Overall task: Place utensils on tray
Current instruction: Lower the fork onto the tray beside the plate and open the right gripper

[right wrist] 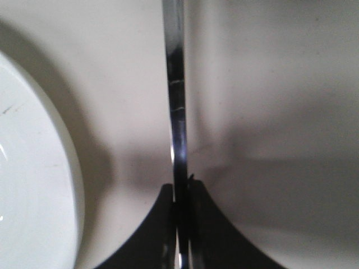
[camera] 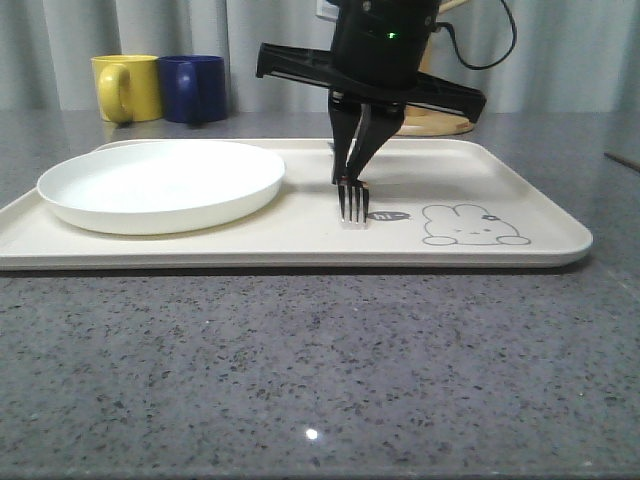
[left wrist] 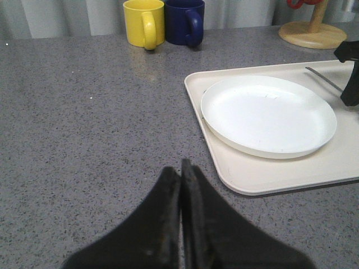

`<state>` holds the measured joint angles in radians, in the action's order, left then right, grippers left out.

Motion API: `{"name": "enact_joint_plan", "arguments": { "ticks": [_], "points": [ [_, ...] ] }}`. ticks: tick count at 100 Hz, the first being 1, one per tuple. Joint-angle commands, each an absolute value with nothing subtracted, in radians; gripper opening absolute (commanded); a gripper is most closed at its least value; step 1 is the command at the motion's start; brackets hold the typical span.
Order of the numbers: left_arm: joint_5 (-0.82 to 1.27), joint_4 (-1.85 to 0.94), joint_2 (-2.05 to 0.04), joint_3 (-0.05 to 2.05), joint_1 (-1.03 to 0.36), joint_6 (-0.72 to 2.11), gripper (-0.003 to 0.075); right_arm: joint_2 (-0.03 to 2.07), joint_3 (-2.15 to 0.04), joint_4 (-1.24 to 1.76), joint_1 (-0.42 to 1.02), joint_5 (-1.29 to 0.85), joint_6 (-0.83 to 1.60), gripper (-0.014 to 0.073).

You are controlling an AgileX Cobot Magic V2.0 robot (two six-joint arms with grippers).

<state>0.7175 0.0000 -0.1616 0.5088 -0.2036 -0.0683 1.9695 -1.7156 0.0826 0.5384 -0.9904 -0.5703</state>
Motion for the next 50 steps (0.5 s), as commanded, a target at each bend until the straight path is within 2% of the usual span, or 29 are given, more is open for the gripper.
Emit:
{"name": "enact_joint_plan", "arguments": {
  "ticks": [1, 9, 17, 26, 50],
  "points": [
    [0.646, 0.0, -0.175, 0.533, -0.209, -0.077, -0.0019, 1.913, -1.749, 0.072, 0.537, -0.956, -0.573, 0.0045],
    [0.646, 0.0, -0.175, 0.533, -0.209, -0.077, -0.0019, 1.913, -1.749, 0.072, 0.537, -0.955, -0.573, 0.0145],
    [0.646, 0.0, -0.175, 0.533, -0.209, -0.077, -0.0019, 1.913, -1.749, 0.072, 0.537, -0.955, -0.573, 0.0288],
    [0.646, 0.0, -0.175, 0.533, -0.209, -0.077, -0.0019, 1.913, -1.749, 0.072, 0.537, -0.949, -0.573, 0.0371],
    [0.646, 0.0, -0.175, 0.533, -0.209, -0.077, -0.0019, 1.88, -1.749, 0.04, 0.537, -0.952, -0.568, 0.0383]
  ]
}}
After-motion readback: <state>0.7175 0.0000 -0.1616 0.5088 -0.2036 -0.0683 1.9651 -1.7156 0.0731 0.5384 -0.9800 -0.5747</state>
